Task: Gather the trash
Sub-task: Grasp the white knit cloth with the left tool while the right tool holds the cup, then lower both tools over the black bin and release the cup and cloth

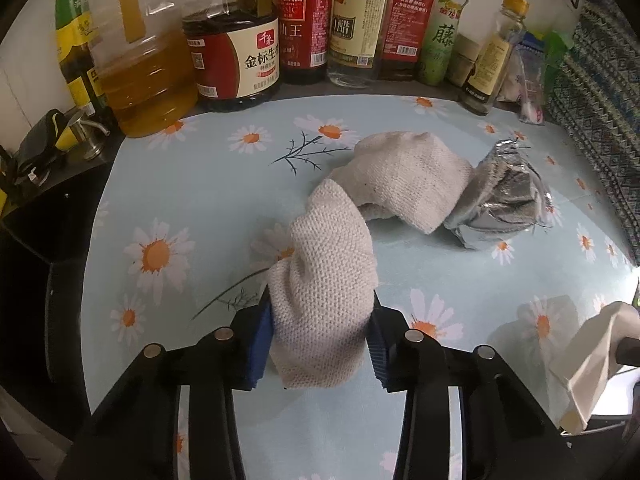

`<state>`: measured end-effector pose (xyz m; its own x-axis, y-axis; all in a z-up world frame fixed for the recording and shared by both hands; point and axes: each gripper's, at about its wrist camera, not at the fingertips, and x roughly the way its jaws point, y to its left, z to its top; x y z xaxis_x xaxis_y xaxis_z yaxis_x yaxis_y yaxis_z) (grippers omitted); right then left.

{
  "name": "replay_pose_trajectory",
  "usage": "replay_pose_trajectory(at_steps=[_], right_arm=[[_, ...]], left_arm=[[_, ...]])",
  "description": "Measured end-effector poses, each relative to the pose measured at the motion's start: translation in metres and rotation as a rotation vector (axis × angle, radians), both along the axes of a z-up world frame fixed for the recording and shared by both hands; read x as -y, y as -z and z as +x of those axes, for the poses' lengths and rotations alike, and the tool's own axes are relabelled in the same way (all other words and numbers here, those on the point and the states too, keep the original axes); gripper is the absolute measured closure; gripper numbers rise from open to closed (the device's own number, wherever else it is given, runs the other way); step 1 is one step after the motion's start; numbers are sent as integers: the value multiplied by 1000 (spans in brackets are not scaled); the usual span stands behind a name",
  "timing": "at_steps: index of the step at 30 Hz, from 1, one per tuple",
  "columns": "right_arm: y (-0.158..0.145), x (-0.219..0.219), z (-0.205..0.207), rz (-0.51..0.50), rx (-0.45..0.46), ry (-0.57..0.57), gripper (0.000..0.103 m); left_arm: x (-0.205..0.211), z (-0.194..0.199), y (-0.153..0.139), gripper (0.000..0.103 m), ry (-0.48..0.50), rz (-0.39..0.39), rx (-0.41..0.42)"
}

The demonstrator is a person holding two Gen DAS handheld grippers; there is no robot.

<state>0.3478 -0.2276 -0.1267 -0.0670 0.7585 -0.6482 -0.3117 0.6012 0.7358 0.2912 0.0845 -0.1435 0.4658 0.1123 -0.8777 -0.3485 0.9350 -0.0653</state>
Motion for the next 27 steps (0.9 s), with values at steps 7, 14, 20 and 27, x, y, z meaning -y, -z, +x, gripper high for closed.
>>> replay_pose_trajectory(at_steps=[7, 14, 20, 27], right_arm=[[1, -9, -6, -12, 3, -25, 53], [-5, -25, -14, -16, 18, -74, 53], [-9, -42, -30, -19, 26, -129, 53], [-7, -54, -52, -23, 27, -181, 53]], left_arm=[[8, -29, -16, 64, 5, -8, 42], [20, -65, -34, 64, 5, -14, 78], [32, -95, -41, 64, -2, -24, 87], [42, -132, -40, 64, -24, -46, 80]])
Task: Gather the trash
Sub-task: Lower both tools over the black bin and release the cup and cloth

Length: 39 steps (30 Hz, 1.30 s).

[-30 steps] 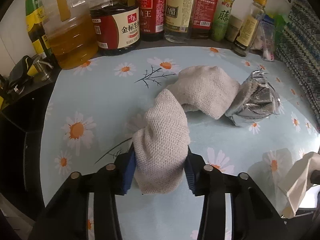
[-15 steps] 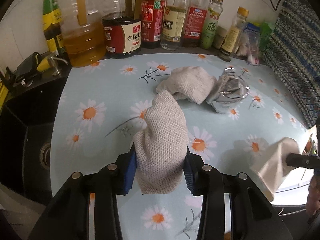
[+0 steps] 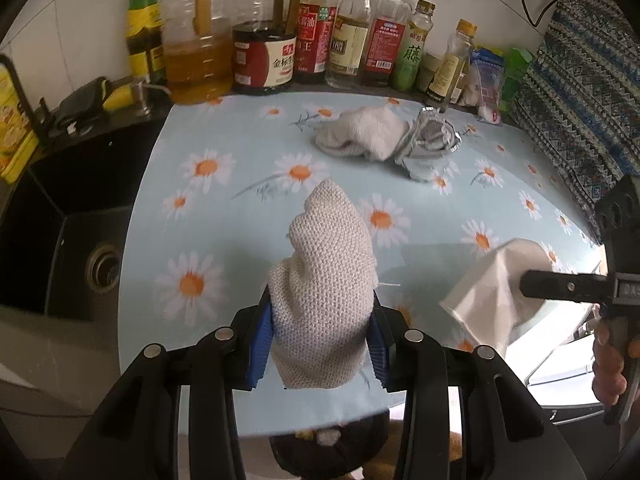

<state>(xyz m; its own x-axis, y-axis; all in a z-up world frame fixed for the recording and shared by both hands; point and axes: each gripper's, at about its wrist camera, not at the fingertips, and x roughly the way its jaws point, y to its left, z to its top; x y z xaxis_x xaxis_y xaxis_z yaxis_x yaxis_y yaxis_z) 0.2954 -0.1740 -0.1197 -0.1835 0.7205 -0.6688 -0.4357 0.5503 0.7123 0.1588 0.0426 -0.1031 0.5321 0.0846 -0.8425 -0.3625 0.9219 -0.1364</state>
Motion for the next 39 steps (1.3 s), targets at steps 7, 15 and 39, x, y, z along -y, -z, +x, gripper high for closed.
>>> replay_pose_trajectory(at_steps=[7, 15, 39], right_arm=[[1, -7, -29, -30, 26, -44, 53], [2, -6, -60, -63, 45, -67, 53], [47, -12, -148, -274, 140, -135, 53]], left_arm=[[10, -33, 7, 64, -4, -28, -16], [25, -64, 17, 64, 11, -63, -23], [53, -124, 86, 64, 63, -188, -171]])
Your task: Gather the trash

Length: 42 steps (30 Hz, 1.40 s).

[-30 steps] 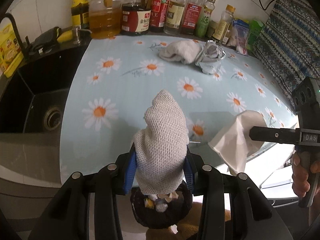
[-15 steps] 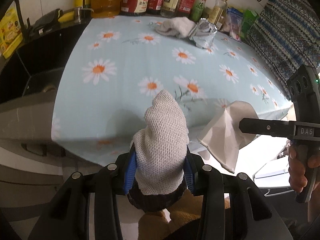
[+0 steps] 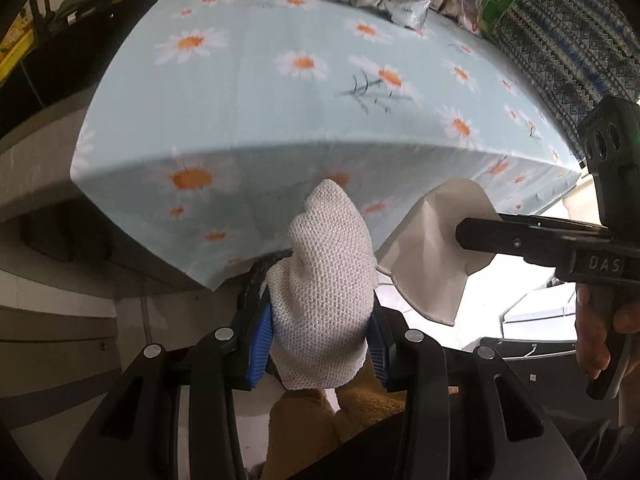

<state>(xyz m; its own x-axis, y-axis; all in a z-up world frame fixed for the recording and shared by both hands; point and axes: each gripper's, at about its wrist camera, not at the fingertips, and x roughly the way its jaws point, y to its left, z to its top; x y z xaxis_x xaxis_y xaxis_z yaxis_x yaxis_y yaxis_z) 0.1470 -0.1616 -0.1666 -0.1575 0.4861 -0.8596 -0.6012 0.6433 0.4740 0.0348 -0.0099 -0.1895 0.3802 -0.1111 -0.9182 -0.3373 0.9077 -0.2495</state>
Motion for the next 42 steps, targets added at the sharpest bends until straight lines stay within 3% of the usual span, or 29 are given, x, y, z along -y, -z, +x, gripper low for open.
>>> replay_pose_trajectory(at_steps=[18, 20, 22, 24, 42], right_arm=[[56, 2, -16, -124, -8, -10, 53], [58, 2, -14, -120, -24, -2, 51], [59, 3, -12, -114, -36, 17, 39], [60, 2, -10, -108, -45, 30, 38], [41, 13, -1, -94, -32, 68, 38]], left_arm=[[7, 5, 57, 62, 2, -48, -122], [7, 7, 59, 53, 5, -59, -128], [5, 8, 62, 43, 3, -51, -148], [3, 9, 64, 41, -10, -55, -157], [-9, 7, 46, 41, -42, -51, -130]])
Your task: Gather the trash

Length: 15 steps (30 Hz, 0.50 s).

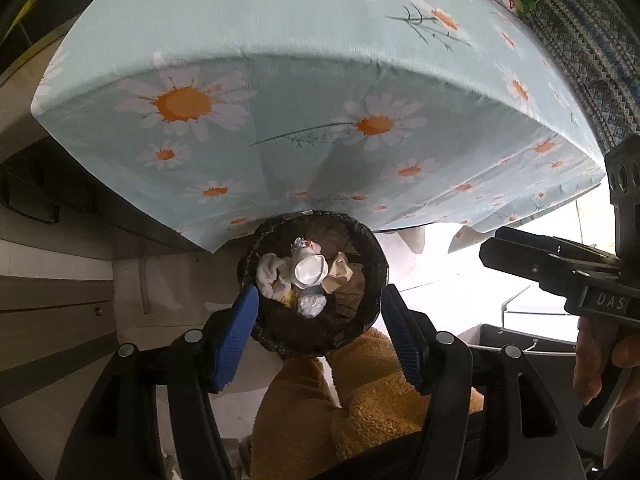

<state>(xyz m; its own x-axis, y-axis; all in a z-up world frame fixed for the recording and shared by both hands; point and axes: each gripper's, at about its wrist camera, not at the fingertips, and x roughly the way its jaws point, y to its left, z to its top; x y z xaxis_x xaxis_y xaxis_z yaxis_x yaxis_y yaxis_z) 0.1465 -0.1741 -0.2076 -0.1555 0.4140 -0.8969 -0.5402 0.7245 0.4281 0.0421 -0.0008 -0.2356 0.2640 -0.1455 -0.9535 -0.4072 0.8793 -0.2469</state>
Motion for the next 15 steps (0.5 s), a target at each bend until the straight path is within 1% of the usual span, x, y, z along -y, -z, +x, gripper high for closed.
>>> replay_pose_trajectory(at_steps=[4, 15], right_arm=[[-10, 0, 0, 19, 15, 6, 38], [-42, 2, 2, 59, 66, 16, 38]], left_arm=[[-1, 1, -6, 41, 8, 2, 6], [0, 8, -35, 41, 30, 20, 61]])
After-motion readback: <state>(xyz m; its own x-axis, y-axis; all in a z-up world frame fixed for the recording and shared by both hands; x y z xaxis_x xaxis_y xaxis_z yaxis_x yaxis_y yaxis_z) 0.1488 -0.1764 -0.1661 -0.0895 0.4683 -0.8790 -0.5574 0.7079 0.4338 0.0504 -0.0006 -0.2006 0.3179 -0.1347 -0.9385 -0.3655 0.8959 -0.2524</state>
